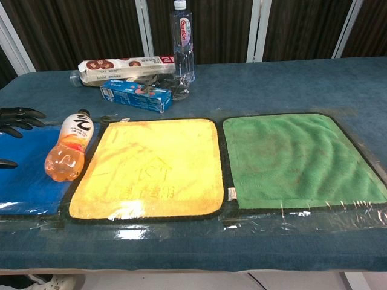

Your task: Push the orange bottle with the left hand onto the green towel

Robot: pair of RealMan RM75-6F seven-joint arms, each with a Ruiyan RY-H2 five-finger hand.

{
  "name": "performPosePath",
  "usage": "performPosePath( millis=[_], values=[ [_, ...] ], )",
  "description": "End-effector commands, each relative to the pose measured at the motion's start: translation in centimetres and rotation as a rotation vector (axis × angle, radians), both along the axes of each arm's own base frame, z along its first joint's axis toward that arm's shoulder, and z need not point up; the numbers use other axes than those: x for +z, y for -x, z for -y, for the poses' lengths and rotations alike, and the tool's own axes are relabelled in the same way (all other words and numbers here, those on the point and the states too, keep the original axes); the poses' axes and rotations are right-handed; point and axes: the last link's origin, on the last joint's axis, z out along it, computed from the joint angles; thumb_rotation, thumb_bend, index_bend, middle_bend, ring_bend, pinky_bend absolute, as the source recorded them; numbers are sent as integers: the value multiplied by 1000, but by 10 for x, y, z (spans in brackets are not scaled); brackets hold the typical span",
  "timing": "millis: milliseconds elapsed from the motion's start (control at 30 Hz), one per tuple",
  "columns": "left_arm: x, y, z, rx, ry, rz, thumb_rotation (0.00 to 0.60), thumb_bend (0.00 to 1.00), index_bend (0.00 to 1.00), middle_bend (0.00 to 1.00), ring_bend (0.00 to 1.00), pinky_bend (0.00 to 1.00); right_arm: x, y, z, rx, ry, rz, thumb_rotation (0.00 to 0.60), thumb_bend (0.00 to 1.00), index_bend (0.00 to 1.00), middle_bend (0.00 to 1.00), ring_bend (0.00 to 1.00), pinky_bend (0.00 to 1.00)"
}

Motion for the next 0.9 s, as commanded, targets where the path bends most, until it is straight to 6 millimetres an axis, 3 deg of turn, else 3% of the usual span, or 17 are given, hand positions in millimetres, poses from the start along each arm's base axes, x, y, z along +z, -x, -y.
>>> performPosePath(
  millis=[33,367,567,900],
  values=[
    [0,0,-1,2,1,-5,600,157,105,104,70,155,0,0,0,-1,-2,0,600,168,0,8,0,0],
    [2,2,-20,70,28,-29,600,233,106,125,73,155,0,0,-3,2,-7,2,600,168,0,8,0,0],
    [-3,-1,-41,165,86,-15,588,403,106,196,118,155,1,1,-3,1,-12,4,600,168,0,8,0,0],
    [-12,-11,-55,245,143,39,561,461,106,207,126,201,3,3,-4,-1,-14,5,600,168,0,8,0,0]
  ],
)
